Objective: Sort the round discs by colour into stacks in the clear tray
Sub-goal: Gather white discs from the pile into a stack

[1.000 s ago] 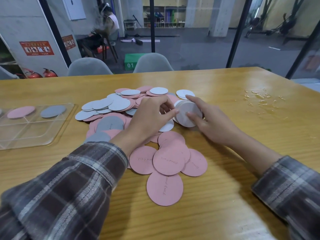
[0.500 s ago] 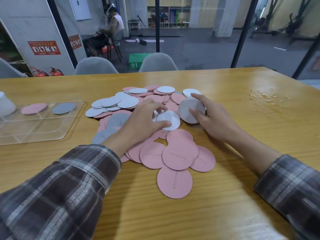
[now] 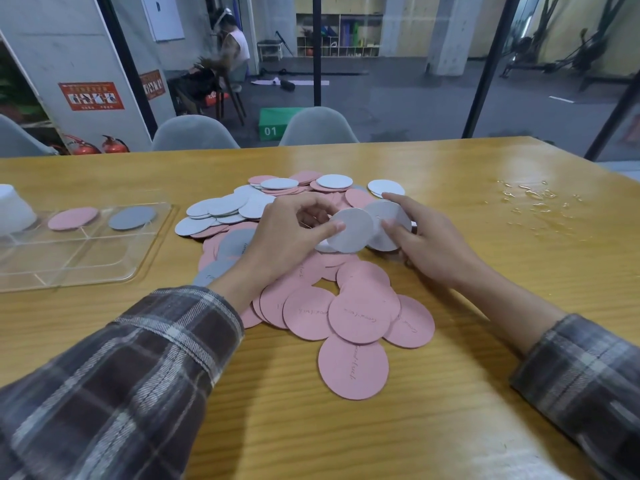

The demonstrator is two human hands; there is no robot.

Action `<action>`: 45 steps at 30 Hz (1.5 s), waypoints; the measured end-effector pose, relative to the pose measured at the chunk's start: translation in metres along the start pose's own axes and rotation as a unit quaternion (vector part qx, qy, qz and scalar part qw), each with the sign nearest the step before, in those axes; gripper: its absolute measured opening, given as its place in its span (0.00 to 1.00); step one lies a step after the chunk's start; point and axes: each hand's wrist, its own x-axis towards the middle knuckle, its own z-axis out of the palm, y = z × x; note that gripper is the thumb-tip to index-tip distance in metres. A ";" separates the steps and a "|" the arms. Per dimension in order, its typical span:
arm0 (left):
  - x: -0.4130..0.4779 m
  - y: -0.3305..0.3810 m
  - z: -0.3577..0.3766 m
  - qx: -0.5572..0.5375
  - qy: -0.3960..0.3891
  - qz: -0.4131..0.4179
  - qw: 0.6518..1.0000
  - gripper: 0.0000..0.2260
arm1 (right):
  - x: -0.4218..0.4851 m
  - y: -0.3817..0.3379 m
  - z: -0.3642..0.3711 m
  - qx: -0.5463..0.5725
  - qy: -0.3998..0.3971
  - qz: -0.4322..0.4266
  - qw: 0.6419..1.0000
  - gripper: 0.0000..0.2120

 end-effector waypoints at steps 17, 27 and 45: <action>-0.018 0.010 -0.009 -0.017 -0.072 -0.017 0.997 0.05 | -0.003 -0.012 0.006 0.025 0.005 -0.002 1.000 0.21; -0.017 0.004 -0.006 -0.021 -0.035 -0.006 0.999 0.06 | -0.004 -0.016 0.005 0.044 0.008 0.000 0.999 0.20; -0.014 0.013 0.006 -0.016 0.026 -0.105 0.994 0.06 | -0.007 -0.025 0.012 0.038 -0.046 -0.016 0.998 0.23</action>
